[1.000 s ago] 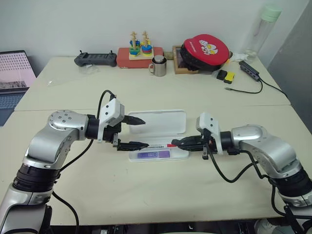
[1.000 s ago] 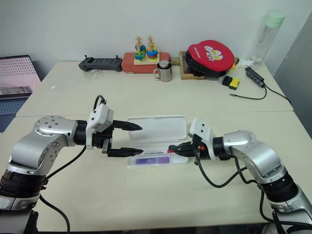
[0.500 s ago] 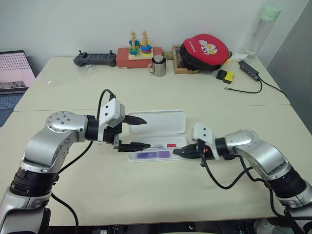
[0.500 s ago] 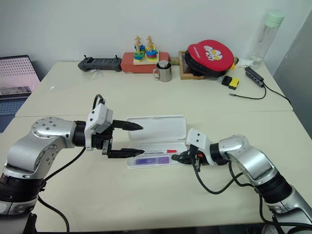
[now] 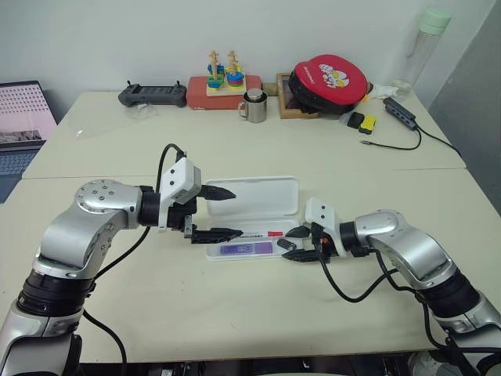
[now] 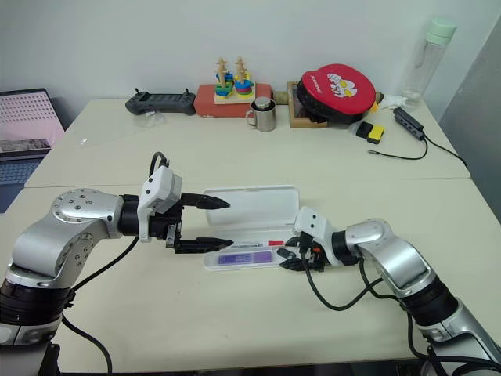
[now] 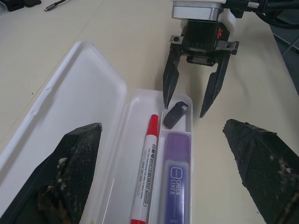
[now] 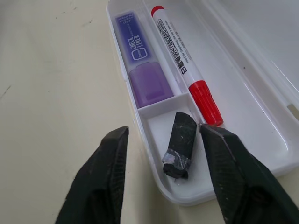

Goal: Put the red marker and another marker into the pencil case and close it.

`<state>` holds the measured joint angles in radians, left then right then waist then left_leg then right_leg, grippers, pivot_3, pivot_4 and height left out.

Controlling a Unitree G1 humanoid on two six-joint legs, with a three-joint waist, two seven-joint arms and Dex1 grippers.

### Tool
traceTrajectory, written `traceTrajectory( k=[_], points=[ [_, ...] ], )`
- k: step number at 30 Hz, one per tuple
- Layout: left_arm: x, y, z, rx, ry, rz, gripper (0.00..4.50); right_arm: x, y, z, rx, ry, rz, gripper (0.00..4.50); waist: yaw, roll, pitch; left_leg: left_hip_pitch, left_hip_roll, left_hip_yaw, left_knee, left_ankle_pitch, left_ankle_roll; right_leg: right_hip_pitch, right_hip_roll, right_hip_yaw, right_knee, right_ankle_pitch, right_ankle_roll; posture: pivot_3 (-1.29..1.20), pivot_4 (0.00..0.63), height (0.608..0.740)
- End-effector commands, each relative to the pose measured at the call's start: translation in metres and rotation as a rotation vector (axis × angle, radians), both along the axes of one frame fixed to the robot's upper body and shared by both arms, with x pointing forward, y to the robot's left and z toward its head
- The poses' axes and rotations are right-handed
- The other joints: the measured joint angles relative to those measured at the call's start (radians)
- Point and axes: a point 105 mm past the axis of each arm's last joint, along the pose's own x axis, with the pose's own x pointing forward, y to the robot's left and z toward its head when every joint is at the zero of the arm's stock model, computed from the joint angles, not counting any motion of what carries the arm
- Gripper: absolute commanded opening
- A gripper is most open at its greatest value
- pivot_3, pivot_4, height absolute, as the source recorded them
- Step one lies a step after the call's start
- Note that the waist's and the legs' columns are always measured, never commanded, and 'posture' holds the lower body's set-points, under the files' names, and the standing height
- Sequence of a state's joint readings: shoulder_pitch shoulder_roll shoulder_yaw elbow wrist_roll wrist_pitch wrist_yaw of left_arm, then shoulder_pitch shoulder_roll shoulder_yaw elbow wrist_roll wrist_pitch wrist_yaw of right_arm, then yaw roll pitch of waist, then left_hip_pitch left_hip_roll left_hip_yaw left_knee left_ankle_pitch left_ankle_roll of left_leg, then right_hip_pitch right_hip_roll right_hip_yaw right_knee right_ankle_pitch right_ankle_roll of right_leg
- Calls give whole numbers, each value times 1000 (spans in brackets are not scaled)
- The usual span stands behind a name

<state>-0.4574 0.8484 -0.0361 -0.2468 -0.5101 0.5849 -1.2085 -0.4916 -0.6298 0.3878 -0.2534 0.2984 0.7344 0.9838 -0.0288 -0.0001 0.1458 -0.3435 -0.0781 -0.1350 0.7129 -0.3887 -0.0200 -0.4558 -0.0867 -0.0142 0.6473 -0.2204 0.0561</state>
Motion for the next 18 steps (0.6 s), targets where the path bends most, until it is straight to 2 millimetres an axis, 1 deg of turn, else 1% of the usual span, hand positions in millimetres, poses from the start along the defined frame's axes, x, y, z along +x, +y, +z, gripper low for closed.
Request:
traceTrajectory(
  k=[1,3,4,6,7,9,10,12,14,16,18],
  points=[
    [-1,4,12,-19,-39,24,4500,0,6,40,149,-41,27,3498,0,0,0,0,0,0,0,0,0,0,0,0,0,0,0,0,150,740],
    [2,12,15,-36,-41,72,4500,1,11,70,267,-63,46,3919,-1,0,0,0,0,0,0,0,0,0,0,0,0,0,0,0,150,740],
    [3,17,18,-49,-42,100,4500,5,12,84,314,-81,39,3804,-2,0,0,0,0,0,0,0,0,0,0,0,0,0,0,0,150,740],
    [4,26,21,-75,-42,149,4500,15,14,106,376,-127,22,3521,-5,0,0,0,1,0,0,0,0,-1,0,0,0,0,0,0,150,740],
    [5,30,24,-92,-42,175,4500,23,14,115,399,-146,-9,3254,-5,0,0,1,1,0,0,0,0,-1,0,0,1,0,0,0,150,740],
    [9,44,33,-127,-58,243,4500,52,14,133,430,-178,-112,2734,-6,0,0,1,1,0,-1,0,0,-1,1,0,0,0,0,0,150,740],
    [11,50,39,-155,-65,269,4500,67,14,137,419,-191,-165,2408,-7,0,0,1,1,0,-1,0,0,-1,1,0,1,0,0,0,150,740],
    [10,56,47,-192,-65,292,4500,93,16,135,354,-221,-249,1903,-8,0,0,1,1,1,0,0,0,-1,1,0,1,0,0,0,150,740],
    [5,59,44,-190,-45,296,4500,116,17,128,280,-231,-315,1393,-6,0,0,1,0,0,-1,0,0,0,0,0,1,0,0,0,150,740],
    [0,63,37,-152,-33,300,4500,128,20,118,218,-233,-334,998,-11,0,0,1,0,0,-1,0,0,0,0,0,0,0,0,0,150,740],
    [-5,65,34,-136,-29,303,4500,134,25,110,177,-229,-321,515,-18,0,0,1,0,0,-2,0,0,-1,-1,0,-1,0,0,0,150,740]
  ],
)
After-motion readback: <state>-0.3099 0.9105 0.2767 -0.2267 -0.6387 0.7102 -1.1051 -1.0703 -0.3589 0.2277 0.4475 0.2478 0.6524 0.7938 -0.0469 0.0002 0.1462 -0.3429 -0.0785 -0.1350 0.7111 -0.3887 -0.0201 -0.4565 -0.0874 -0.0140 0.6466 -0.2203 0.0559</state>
